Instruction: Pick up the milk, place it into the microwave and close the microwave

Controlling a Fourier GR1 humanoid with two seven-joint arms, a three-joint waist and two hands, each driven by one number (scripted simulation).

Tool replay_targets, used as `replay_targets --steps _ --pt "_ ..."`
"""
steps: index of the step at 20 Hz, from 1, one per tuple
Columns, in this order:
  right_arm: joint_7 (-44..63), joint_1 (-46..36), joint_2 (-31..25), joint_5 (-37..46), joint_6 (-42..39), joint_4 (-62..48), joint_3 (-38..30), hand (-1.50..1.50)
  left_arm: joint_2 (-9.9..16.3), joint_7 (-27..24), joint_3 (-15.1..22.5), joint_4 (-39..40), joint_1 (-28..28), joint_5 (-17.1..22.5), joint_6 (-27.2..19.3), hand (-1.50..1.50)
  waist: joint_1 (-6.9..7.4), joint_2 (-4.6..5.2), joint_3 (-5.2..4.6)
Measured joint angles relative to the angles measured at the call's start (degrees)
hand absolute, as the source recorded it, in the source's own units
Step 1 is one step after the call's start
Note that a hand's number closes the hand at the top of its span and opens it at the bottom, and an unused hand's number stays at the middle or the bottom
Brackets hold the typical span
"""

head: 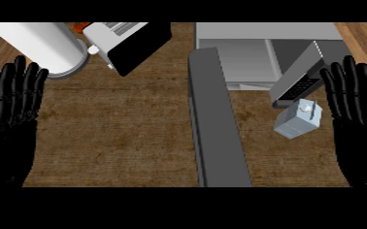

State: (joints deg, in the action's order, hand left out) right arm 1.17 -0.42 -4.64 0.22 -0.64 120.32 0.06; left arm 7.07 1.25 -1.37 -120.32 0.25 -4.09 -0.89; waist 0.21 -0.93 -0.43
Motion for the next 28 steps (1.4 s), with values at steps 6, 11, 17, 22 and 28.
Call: replay_targets --steps 6,11,17,22,28 --pt "-0.7 -8.1 -4.7 -4.2 -2.5 -7.9 -7.9 -1.5 -1.4 -1.6 1.2 1.6 -0.8 0.6 0.9 -1.5 -0.04 0.78 0.33" --pt "2.6 -11.3 -6.0 -11.8 -3.8 -13.1 -12.9 -1.5 -4.9 -0.1 3.1 2.0 2.6 2.1 -1.3 -1.5 0.01 0.91 0.41" --pt "2.8 -12.9 -7.5 -14.0 -4.2 -17.7 -15.5 -1.5 -6.4 -0.5 7.2 -0.9 7.9 1.3 -3.2 -1.5 0.02 0.9 0.42" --pt "1.3 -12.1 -8.3 -13.2 -4.9 -21.1 -16.0 -1.5 -6.5 -1.6 9.4 -3.9 12.6 1.0 -3.5 -1.5 0.04 0.89 0.42" --pt "-4.3 -9.9 -8.0 -11.3 -6.2 -26.3 -16.0 -1.5 -6.8 -1.2 12.5 -7.2 16.1 -0.5 -4.4 -1.5 0.08 0.67 0.16"
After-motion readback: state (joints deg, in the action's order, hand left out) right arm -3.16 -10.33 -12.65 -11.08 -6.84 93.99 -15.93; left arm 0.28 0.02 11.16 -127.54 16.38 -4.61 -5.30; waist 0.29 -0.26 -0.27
